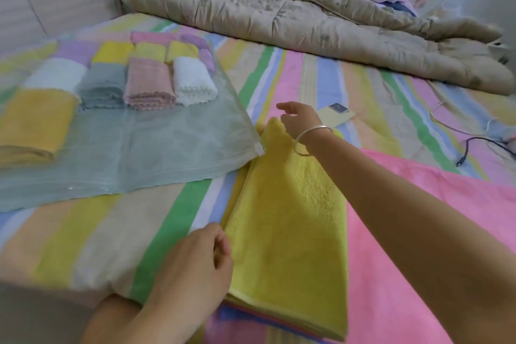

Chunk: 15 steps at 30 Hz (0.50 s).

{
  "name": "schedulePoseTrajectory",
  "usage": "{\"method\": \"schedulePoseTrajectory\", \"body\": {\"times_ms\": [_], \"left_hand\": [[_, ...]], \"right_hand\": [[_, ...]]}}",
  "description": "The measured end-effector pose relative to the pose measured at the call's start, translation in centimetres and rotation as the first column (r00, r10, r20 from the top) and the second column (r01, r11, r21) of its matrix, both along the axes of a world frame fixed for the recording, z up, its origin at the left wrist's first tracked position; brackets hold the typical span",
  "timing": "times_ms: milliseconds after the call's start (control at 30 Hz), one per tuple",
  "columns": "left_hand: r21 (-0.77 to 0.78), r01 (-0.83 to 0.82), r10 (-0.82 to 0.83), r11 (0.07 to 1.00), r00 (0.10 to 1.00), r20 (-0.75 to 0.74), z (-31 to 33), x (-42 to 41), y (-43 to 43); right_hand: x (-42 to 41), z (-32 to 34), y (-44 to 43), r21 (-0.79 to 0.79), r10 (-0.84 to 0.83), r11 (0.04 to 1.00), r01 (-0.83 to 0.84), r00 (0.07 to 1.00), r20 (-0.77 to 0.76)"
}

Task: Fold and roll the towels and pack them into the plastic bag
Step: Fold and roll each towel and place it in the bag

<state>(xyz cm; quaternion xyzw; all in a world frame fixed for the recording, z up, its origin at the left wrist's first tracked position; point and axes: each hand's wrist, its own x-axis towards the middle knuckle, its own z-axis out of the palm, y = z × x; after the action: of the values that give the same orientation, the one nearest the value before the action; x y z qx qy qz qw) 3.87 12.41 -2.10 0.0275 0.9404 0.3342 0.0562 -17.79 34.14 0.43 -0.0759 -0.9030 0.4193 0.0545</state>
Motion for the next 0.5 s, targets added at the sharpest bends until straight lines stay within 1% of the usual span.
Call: {"method": "schedulePoseTrajectory", "body": {"times_ms": [33, 67, 100, 133, 167, 200, 233, 300, 367, 433, 500], "left_hand": [[-0.172, 0.026, -0.04, 0.985, 0.996, -0.075, 0.5, 0.1, 0.2], [-0.296, 0.048, -0.102, 0.954, 0.981, -0.168, 0.5, 0.1, 0.4], [-0.354, 0.071, -0.172, 0.933, 0.949, -0.263, 0.4, -0.1, 0.7], [-0.373, 0.115, -0.249, 0.921, 0.909, -0.334, 0.3, -0.3, 1.1], [-0.39, 0.176, -0.334, 0.904, 0.859, -0.388, -0.1, -0.6, 1.7], [-0.395, 0.259, -0.415, 0.881, 0.823, -0.387, -0.4, -1.0, 2.3], [-0.406, 0.345, -0.498, 0.847, 0.782, -0.375, -0.8, -1.3, 2.9], [-0.447, 0.475, -0.632, 0.758, 0.706, -0.321, -1.7, -1.6, 3.5], [-0.514, 0.526, -0.705, 0.677, 0.663, -0.25, -3.3, -1.8, 3.2], [-0.525, 0.552, -0.727, 0.648, 0.655, -0.209, -4.7, -1.9, 2.6], [-0.497, 0.572, -0.729, 0.653, 0.653, -0.207, -5.1, -2.1, 2.5]], "right_hand": [[1.3, 0.0, 0.7, 0.15, 0.044, 0.988, -0.038, 0.998, -0.042], [2.8, -0.1, 1.5, 0.308, 0.1, 0.948, -0.083, 0.994, -0.041], [4.5, -0.5, 2.2, 0.439, 0.148, 0.888, -0.137, 0.989, 0.009], [6.3, -1.0, 2.6, 0.517, 0.17, 0.833, -0.196, 0.981, 0.097], [8.3, -1.7, 3.0, 0.553, 0.193, 0.791, -0.262, 0.964, 0.181], [10.6, -2.4, 3.1, 0.555, 0.226, 0.763, -0.33, 0.942, 0.249], [13.1, -3.0, 3.1, 0.552, 0.276, 0.74, -0.385, 0.922, 0.272], [18.1, -3.5, 3.3, 0.561, 0.377, 0.712, -0.423, 0.904, 0.202], [22.1, -4.1, 4.4, 0.563, 0.444, 0.708, -0.426, 0.889, 0.113], [25.0, -4.9, 6.1, 0.577, 0.476, 0.713, -0.397, 0.879, 0.016], [27.1, -5.5, 6.8, 0.634, 0.482, 0.686, -0.356, 0.875, -0.03]]}}
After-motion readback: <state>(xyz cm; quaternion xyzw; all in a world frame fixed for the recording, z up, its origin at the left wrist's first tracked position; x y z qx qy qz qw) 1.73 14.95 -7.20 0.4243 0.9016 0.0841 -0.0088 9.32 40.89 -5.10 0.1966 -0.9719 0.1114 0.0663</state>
